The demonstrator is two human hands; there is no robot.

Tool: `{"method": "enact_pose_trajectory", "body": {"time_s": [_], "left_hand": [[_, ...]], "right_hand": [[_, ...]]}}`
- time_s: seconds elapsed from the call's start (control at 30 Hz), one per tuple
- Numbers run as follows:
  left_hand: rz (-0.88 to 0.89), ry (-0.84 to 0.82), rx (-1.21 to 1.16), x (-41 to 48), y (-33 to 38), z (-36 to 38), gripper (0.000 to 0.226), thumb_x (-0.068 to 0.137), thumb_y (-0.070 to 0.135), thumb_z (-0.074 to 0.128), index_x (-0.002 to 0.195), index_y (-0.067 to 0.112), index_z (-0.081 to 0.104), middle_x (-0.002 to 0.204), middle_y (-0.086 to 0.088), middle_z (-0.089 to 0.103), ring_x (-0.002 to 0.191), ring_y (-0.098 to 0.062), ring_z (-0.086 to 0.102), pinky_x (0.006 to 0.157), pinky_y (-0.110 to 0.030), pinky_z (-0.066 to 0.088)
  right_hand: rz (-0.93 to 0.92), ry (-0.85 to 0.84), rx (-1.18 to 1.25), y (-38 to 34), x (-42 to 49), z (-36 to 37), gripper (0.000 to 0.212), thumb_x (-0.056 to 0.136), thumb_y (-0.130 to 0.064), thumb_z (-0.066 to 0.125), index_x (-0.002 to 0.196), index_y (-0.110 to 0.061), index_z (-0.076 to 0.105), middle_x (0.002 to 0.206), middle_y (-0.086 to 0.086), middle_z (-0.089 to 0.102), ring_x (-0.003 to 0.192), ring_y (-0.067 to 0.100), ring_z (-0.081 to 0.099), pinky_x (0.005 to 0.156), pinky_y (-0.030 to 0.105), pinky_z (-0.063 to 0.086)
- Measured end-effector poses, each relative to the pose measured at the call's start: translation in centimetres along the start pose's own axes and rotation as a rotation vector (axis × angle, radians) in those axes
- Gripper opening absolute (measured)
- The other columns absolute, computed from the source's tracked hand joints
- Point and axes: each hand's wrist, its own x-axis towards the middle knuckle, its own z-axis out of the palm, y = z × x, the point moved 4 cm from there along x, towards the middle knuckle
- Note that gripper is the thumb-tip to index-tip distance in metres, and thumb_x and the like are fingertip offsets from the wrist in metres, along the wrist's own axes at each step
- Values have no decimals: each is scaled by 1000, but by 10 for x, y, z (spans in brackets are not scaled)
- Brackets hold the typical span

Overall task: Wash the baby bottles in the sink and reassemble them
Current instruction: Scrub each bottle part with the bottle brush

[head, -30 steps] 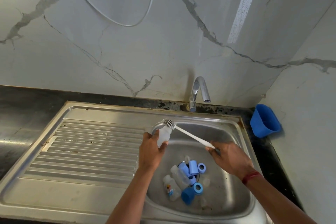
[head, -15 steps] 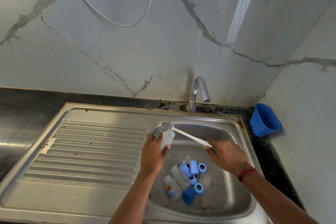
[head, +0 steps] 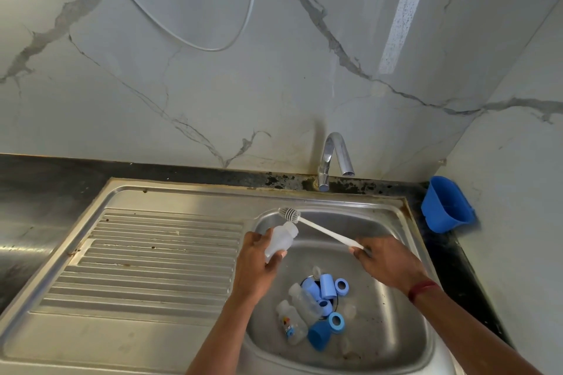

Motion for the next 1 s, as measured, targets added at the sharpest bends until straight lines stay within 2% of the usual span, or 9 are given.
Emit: {"method": "enact_pose_trajectory", "body": {"time_s": [0.1,0.2,0.3,0.37,0.5,0.6,0.77,0.9,1.0], "left_hand": [[-72,19,-114,6,-6,0,62,90,43,67,143,16,51,114,-8,48,95,-19,54,76,-18,42],[-107,57,-219,11,-8,4,74,81,63,57,140,19,54,110,-6,50,96,-23,58,73,-12,42],[-124,80,-323,13,-11,10,85,73,76,48,139,23,55,110,-6,52,95,-20,59,74,-19,51],[-127,84,-401,12,-12,12,83,72,77,51,139,29,53,114,-5,52,97,-15,59,74,-23,56],[-112,74,-465,9,-9,14,81,74,75,52,141,31,50,118,-4,51,101,-12,58,72,-16,54],[-140,85,-511,11,-11,16,76,75,74,55,140,37,49,119,-2,52,103,-15,59,75,-24,58],[-163,98,-525,15,-18,18,75,78,73,57,141,33,51,117,-1,57,101,-14,62,79,-31,59],[-174,133,-534,14,-16,18,77,76,73,56,141,31,52,114,0,57,99,-14,62,76,-25,57],[-222,187,-565,14,-17,18,78,74,75,57,139,31,55,109,-2,56,94,-21,64,77,-37,59]], "right_hand": [[69,-61,132,6,0,9,25,97,-47,52,86,-29,66,65,-3,62,63,9,61,63,26,54],[113,-50,292,7,-1,17,30,96,-46,56,78,-25,66,58,-3,58,54,7,52,57,25,46],[121,-19,406,7,-2,19,33,95,-41,59,70,-20,64,53,-6,50,49,6,45,54,23,41],[115,-16,435,7,-2,20,34,95,-39,59,70,-17,63,52,-7,47,48,5,43,53,21,39],[102,-32,443,7,-2,23,35,96,-40,59,72,-14,64,51,-8,45,49,5,41,55,24,40],[94,-24,450,7,-2,24,35,96,-40,58,74,-13,65,53,-7,45,49,5,40,54,22,39],[81,-49,478,7,-4,23,37,96,-39,58,74,-10,65,54,-6,45,52,7,41,56,25,39],[69,-56,483,6,-5,20,41,97,-38,57,74,-3,61,54,-5,41,51,7,38,54,23,36],[78,-72,489,7,-6,21,43,97,-36,58,75,1,59,55,-4,40,51,8,37,51,19,34]]}}
